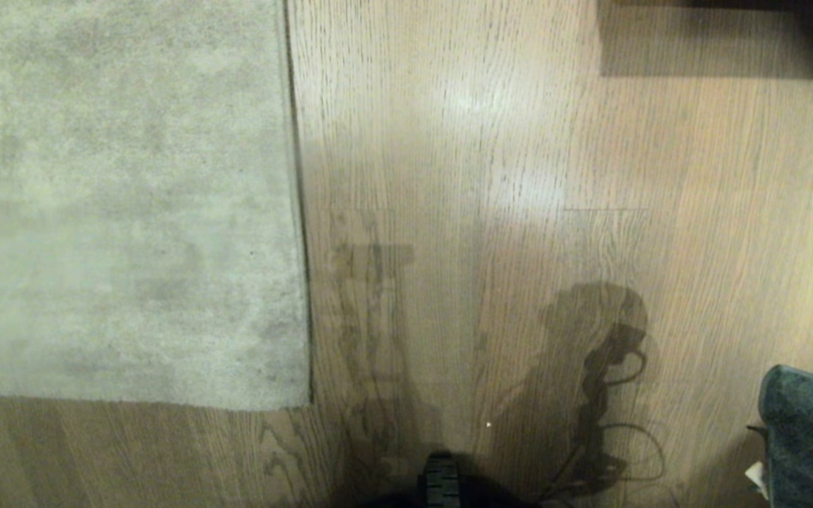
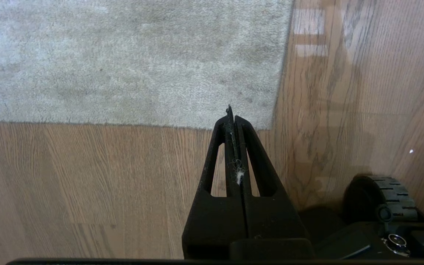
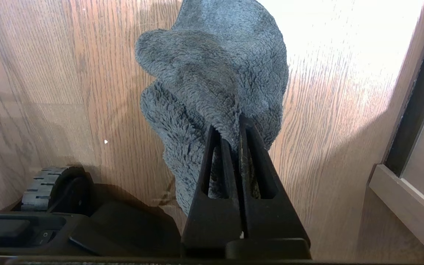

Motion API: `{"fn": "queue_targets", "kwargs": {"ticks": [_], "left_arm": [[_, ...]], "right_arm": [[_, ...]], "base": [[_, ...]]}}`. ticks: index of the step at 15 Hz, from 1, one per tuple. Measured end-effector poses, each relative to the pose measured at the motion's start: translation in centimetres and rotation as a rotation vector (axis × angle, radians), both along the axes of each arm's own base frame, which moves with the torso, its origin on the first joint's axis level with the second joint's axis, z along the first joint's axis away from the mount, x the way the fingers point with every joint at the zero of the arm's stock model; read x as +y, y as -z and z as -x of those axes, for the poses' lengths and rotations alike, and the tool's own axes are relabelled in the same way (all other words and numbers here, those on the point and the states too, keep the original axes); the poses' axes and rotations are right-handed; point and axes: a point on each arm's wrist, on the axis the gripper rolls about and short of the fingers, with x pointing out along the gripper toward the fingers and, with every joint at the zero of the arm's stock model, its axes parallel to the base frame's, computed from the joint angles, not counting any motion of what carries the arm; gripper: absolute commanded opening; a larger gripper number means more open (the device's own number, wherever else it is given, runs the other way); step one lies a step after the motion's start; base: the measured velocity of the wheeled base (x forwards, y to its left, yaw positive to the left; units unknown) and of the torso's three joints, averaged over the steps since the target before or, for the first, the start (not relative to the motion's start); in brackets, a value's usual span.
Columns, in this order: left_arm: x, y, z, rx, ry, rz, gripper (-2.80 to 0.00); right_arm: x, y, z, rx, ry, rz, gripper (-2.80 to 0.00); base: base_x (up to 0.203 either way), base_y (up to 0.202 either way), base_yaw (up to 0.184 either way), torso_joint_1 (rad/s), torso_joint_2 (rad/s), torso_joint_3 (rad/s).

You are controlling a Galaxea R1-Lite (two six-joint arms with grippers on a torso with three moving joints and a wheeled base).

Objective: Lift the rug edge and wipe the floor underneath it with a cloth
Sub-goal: Lift up the carpet

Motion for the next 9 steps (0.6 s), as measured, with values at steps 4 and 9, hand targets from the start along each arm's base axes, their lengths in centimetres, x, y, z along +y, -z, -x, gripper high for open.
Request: {"fn": "queue_targets", "kwargs": {"ticks": [4, 9], "left_arm": [[0.1, -1.1, 0.4, -0.034, -0.028, 0.004, -2.80], [0.1, -2.8, 0.7, -0.064, -0.038, 0.005, -2.80]], "right_arm": [[0.0, 0.0, 0.0, 0.000, -0.001, 0.000, -2.80], [0.0, 0.0, 0.0, 0.000, 0.000, 0.000, -2.80]], "base": [[0.000, 0.000, 0.000, 0.000, 0.00, 0.000], [0.000, 0.000, 0.000, 0.000, 0.00, 0.000]]}}
